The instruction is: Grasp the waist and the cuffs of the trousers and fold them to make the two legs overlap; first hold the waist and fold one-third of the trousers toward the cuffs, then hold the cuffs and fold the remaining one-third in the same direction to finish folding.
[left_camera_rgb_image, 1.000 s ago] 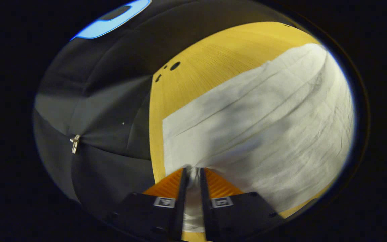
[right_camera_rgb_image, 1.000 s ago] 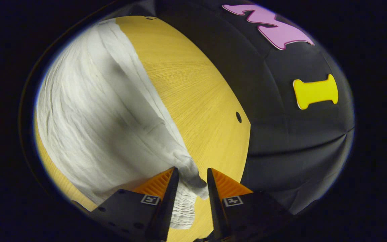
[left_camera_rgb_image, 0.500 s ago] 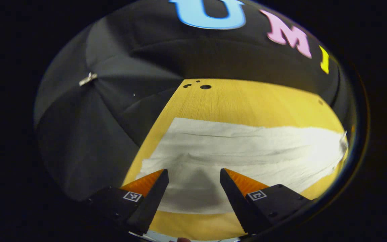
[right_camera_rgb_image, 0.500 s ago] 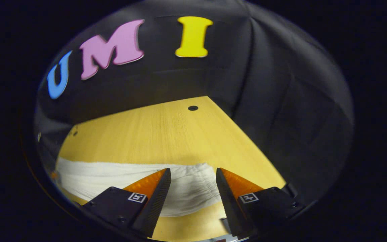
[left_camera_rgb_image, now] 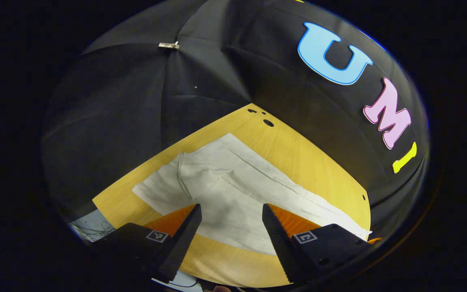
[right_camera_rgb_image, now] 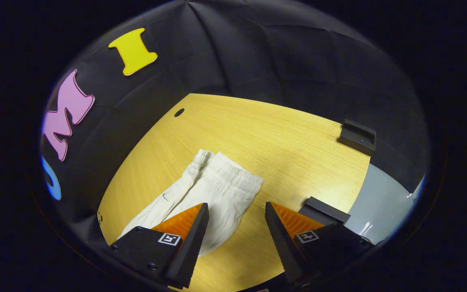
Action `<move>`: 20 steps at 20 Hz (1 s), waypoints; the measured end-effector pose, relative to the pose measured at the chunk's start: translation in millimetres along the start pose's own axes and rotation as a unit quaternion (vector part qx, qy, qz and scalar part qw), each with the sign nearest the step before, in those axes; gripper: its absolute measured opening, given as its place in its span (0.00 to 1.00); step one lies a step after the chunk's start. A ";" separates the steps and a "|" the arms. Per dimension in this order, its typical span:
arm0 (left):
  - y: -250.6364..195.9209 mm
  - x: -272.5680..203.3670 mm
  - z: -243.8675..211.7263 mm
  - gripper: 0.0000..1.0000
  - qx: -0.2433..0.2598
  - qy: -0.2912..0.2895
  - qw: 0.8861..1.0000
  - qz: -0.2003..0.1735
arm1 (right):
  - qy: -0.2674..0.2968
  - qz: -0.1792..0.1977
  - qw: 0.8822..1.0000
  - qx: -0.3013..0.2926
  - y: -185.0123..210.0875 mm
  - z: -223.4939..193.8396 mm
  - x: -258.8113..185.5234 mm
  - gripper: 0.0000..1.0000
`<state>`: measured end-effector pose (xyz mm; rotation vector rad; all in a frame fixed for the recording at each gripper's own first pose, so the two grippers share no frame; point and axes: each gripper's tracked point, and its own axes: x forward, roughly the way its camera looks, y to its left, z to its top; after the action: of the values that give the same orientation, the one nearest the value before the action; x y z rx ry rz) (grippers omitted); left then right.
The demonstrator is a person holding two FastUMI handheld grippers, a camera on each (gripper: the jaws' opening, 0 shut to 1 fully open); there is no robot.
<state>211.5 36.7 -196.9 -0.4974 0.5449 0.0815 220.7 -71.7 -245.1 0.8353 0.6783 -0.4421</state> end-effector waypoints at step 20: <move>32.3 1.9 -37.9 0.96 -0.068 0.055 0.995 0.036 | -0.035 0.039 0.998 0.039 24.3 25.1 34.4 0.15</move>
<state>188.5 47.0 -239.9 -0.6183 0.6683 0.1626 269.0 -80.3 -244.3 0.9139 0.5645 -0.4275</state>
